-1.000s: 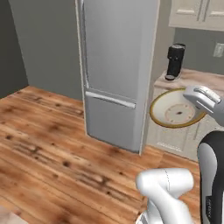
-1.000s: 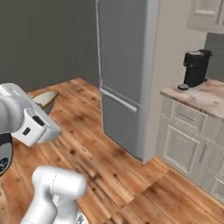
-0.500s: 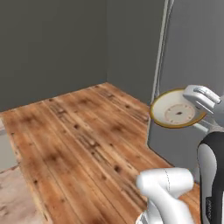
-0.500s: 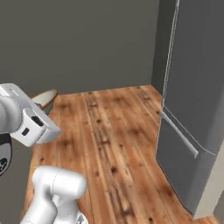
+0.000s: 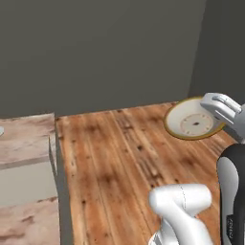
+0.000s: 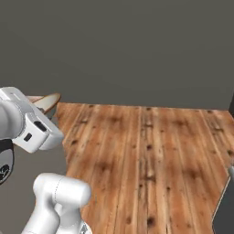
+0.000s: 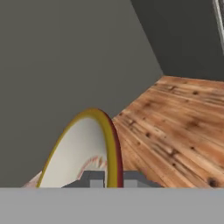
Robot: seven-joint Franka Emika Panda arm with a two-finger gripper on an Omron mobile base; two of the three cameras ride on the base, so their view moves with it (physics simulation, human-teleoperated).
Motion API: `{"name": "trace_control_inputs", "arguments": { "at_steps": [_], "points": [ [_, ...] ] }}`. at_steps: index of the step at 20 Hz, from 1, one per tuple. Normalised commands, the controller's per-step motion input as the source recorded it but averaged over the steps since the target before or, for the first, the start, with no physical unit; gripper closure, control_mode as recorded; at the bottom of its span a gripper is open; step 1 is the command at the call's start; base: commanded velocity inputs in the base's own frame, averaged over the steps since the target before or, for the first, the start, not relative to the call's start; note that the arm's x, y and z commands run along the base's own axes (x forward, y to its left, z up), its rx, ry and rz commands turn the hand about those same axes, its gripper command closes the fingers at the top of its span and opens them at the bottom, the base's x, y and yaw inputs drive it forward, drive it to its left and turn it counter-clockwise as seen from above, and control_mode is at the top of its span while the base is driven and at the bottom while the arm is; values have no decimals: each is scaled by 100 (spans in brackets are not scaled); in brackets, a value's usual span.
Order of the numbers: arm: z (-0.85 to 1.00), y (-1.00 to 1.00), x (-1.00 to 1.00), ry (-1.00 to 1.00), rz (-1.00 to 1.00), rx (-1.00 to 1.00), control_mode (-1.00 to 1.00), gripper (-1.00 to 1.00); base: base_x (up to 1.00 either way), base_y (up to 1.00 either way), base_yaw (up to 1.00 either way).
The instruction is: Take the smaller bowl and place it next to the appetizer plate on the dining counter , and place the larger bowl next to the plate with cooked food.
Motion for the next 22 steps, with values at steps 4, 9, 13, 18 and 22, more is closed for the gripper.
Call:
{"name": "trace_control_inputs", "arguments": {
  "at_steps": [4, 9, 13, 18, 22],
  "points": [
    [0, 0, 0, 0, 0, 0, 100, 100, 100, -26, 39],
    [0, 0, 0, 0, 0, 0, 100, 100, 100, -33, 25],
    [0, 0, 0, 0, 0, 0, 100, 100, 100, -38, 26],
    [0, 0, 0, 0, 0, 0, 100, 100, 100, -24, 44],
    [0, 0, 0, 0, 0, 0, 100, 100, 100, -38, 46]
  ]
}}
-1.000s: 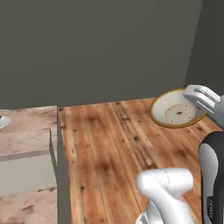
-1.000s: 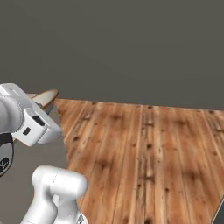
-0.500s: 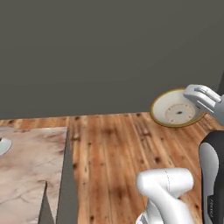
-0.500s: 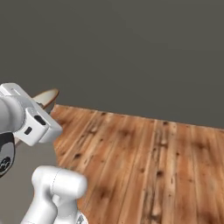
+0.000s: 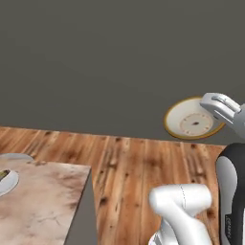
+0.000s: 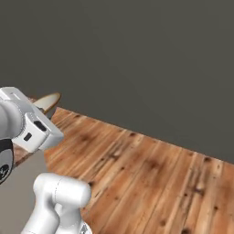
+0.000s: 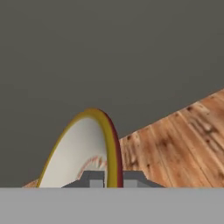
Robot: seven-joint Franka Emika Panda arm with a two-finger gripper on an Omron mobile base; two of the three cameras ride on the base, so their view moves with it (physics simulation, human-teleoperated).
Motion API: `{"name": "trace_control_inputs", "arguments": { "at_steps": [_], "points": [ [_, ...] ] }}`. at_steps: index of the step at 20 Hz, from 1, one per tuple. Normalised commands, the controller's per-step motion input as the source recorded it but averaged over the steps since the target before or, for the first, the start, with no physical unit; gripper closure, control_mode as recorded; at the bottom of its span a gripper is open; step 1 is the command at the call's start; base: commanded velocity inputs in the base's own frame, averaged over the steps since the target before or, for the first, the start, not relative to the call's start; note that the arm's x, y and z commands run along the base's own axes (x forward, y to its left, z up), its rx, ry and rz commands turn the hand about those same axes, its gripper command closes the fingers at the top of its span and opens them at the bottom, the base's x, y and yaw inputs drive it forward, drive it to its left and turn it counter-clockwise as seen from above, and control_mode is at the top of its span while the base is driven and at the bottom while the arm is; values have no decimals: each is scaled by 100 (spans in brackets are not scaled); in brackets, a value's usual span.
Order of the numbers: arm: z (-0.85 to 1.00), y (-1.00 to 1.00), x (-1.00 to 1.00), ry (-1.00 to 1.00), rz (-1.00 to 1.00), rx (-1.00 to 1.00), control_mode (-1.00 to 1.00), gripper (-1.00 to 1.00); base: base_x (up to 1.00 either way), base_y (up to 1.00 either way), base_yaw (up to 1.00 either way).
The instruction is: Take the smaller bowl and place it next to the appetizer plate on the dining counter , and place the larger bowl next to the plate with cooked food.
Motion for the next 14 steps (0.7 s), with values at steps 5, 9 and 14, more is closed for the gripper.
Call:
{"name": "trace_control_inputs", "arguments": {
  "at_steps": [5, 9, 14],
  "points": [
    [0, 0, 0, 0, 0, 0, 100, 100, 100, -52, 44],
    [0, 0, 0, 0, 0, 0, 100, 100, 100, -34, 51],
    [0, 0, 0, 0, 0, 0, 100, 100, 100, -37, 58]
  ]
}}
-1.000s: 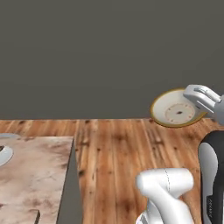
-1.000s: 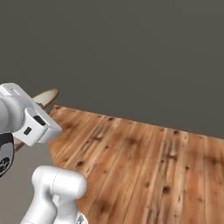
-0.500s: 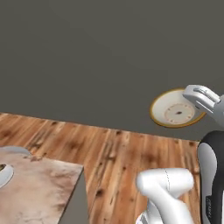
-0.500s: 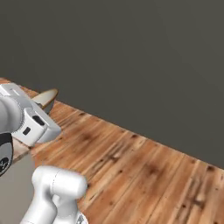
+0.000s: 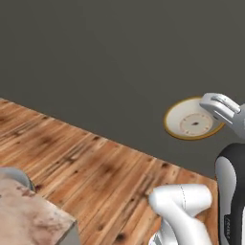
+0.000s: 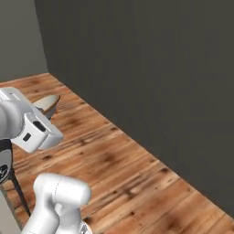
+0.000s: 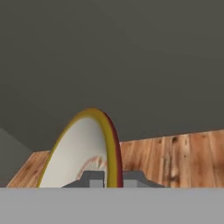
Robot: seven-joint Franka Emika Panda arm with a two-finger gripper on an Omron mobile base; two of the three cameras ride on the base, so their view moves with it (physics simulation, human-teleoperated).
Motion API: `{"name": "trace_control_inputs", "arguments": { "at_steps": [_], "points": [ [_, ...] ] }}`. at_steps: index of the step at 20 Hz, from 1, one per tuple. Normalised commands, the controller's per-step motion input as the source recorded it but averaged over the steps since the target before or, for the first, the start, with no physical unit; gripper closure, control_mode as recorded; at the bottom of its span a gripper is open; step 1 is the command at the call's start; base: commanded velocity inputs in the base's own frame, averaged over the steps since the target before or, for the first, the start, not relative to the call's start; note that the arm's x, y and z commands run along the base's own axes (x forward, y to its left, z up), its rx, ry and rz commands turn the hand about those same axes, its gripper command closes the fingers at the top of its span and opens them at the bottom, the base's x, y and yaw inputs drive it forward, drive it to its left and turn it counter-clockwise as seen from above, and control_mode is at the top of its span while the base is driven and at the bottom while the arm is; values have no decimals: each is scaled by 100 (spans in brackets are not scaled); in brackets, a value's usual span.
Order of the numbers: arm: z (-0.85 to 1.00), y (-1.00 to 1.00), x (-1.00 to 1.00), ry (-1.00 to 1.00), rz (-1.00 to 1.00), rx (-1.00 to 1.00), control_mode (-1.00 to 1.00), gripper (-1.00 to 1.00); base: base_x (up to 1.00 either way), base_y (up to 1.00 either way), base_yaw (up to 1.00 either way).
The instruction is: Take the smaller bowl and place it next to the appetizer plate on the dining counter , and place the larger bowl next to the plate with cooked food.
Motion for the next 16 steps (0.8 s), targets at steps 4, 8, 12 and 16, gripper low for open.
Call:
{"name": "trace_control_inputs", "arguments": {
  "at_steps": [4, 8, 12, 16],
  "points": [
    [0, 0, 0, 0, 0, 0, 100, 100, 100, -36, 61],
    [0, 0, 0, 0, 0, 0, 100, 100, 100, -26, 67],
    [0, 0, 0, 0, 0, 0, 100, 100, 100, -11, 72],
    [0, 0, 0, 0, 0, 0, 100, 100, 98, -11, 77]
  ]
}}
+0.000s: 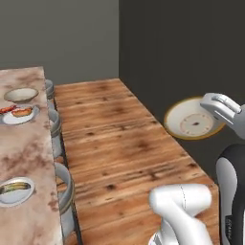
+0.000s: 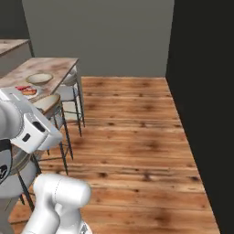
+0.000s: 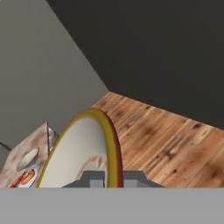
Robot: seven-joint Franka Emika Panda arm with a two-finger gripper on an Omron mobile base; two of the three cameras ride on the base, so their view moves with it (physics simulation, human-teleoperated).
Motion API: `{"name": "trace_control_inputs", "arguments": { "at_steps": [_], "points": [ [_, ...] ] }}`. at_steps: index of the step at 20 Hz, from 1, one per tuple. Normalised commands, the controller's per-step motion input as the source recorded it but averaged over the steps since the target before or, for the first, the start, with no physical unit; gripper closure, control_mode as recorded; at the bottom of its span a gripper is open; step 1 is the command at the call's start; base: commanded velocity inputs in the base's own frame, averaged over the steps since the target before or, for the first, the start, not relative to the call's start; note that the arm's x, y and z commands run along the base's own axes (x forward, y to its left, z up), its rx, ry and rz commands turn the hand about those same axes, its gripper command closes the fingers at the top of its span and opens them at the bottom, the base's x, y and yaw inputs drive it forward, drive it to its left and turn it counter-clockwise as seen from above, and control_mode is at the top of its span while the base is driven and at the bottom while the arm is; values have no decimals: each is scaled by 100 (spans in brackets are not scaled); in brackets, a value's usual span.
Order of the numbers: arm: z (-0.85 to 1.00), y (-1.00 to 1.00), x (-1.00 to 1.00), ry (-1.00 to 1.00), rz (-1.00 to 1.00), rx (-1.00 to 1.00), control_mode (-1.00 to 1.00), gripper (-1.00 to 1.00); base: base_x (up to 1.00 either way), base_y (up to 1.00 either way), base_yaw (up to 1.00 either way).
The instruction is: Take the smaller bowl and place it next to the appetizer plate on the dining counter , and place the larger bowl next to the plate with cooked food.
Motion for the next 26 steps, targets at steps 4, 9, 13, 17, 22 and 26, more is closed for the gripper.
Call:
{"name": "trace_control_inputs", "arguments": {
  "at_steps": [4, 9, 13, 17, 22, 26],
  "points": [
    [0, 0, 0, 0, 0, 0, 100, 100, 83, -11, 78],
    [0, 0, 0, 0, 0, 0, 100, 100, 53, -10, 82],
    [0, 0, 0, 0, 0, 0, 100, 100, 33, -19, 82],
    [0, 0, 0, 0, 0, 0, 100, 100, 29, -23, 81],
    [0, 0, 0, 0, 0, 0, 100, 100, 29, -44, 73],
    [0, 0, 0, 0, 0, 0, 100, 100, 34, -66, 62]
  ]
}}
